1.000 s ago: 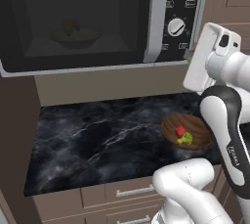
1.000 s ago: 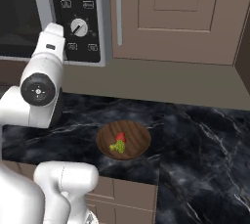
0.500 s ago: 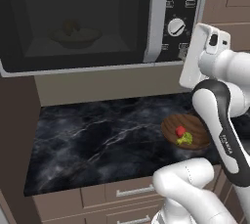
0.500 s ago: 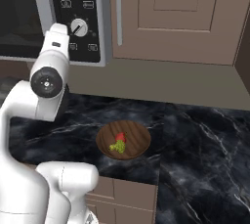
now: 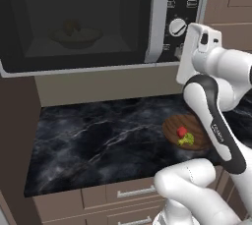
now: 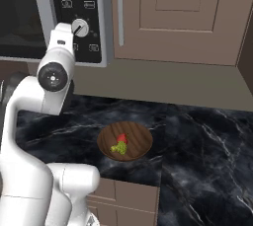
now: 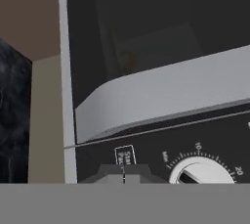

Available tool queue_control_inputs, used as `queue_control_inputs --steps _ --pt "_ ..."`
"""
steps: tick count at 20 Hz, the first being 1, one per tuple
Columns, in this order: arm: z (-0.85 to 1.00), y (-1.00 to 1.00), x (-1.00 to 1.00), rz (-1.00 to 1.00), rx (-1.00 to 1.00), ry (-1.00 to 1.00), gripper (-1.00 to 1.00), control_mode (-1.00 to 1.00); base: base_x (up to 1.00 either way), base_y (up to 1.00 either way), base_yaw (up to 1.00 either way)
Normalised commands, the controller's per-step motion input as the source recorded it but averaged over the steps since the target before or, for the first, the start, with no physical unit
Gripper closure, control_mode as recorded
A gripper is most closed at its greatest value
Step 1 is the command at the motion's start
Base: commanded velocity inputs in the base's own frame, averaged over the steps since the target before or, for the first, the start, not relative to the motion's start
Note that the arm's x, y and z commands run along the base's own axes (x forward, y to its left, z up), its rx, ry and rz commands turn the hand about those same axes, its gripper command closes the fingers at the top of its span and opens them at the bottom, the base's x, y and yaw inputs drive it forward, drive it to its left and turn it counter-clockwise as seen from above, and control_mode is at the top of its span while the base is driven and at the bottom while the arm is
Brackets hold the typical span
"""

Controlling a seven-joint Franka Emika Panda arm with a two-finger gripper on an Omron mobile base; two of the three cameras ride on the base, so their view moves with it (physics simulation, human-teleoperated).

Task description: Place the bowl containing the garlic and potato in the microwave. Close the microwave door and press the start button to microwave the meal.

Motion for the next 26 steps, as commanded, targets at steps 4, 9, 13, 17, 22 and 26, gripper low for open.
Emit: queue_control_inputs --steps 4,9,13,17,22,26 --pt "0.00 0.00 0.33 -0.06 -0.06 -0.01 1.00 -1.00 0.00 0.00 0.00" --pt "0.00 0.00 0.33 -0.08 -0.07 0.00 1.00 -1.00 0.00 0.00 0.00" --pt "-0.04 0.00 0.33 -0.07 -0.07 0.00 1.00 -1.00 0.00 0.00 0.00" --pt "-0.09 0.00 0.38 -0.05 -0.06 0.00 1.00 -1.00 0.00 0.00 0.00" --pt "-0.17 0.00 0.40 -0.03 -0.05 0.00 1.00 -1.00 0.00 0.00 0.00" --pt "-0.18 0.00 0.41 -0.02 -0.06 0.00 1.00 -1.00 0.00 0.00 0.00"
